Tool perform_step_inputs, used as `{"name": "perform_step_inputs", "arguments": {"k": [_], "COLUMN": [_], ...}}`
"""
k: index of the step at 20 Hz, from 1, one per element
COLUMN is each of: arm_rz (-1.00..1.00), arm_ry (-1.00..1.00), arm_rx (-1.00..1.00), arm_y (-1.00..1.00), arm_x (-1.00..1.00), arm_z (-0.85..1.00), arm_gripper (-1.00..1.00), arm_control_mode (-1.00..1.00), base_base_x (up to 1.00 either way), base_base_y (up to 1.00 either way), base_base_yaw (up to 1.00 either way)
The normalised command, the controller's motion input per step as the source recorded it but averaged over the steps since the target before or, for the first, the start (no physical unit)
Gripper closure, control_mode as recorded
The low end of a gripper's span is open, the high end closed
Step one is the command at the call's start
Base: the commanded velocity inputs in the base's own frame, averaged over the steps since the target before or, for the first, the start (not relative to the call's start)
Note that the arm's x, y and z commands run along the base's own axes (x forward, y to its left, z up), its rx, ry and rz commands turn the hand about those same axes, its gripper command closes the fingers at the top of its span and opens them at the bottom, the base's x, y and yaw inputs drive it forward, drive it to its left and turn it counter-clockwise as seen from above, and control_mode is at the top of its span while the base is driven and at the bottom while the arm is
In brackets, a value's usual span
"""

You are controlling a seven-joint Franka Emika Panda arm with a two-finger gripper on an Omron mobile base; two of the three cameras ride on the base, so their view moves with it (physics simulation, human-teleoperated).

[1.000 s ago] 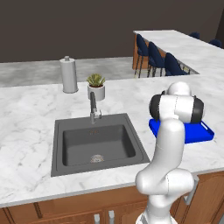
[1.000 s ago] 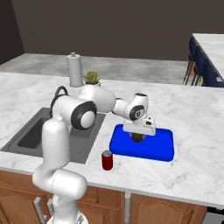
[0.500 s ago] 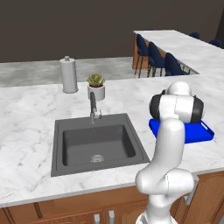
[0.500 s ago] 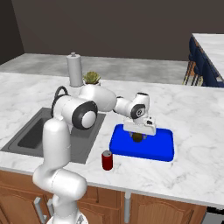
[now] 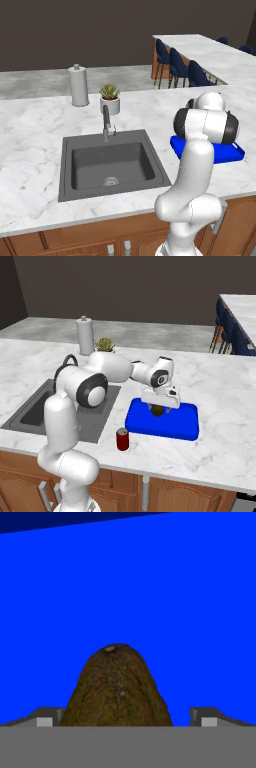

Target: Pick up all produce items and place them in the sink. Turn on the sink faucet to wash them. Then turn the sink off and put them in the tray.

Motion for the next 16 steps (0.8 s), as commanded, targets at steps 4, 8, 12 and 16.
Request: {"name": "perform_step_inputs", "arguments": {"k": [4,8,12,16], "arm_rz": [0.00,0.00,0.01,0.02], "arm_ry": [0.00,0.00,-0.05,-0.07], "arm_rx": [0.00,0.01,0.03,0.04], "arm_y": [0.00,0.00,0.00,0.00], "arm_x": [-0.02,0.00,0.01,0.00], "arm_z": [-0.01,-0.33,-0.27,-0.20], "arm_gripper": [-1.00,-1.00,-1.00,-1.00], "arm_control_mode": [-1.00,-1.00,-1.00,-1.00], "base_base_x": [0.00,0.00,0.00,0.00], "base_base_y": [0.00,0.00,0.00,0.00], "base_base_yaw": [0.00,0.00,0.00,0.00]}}
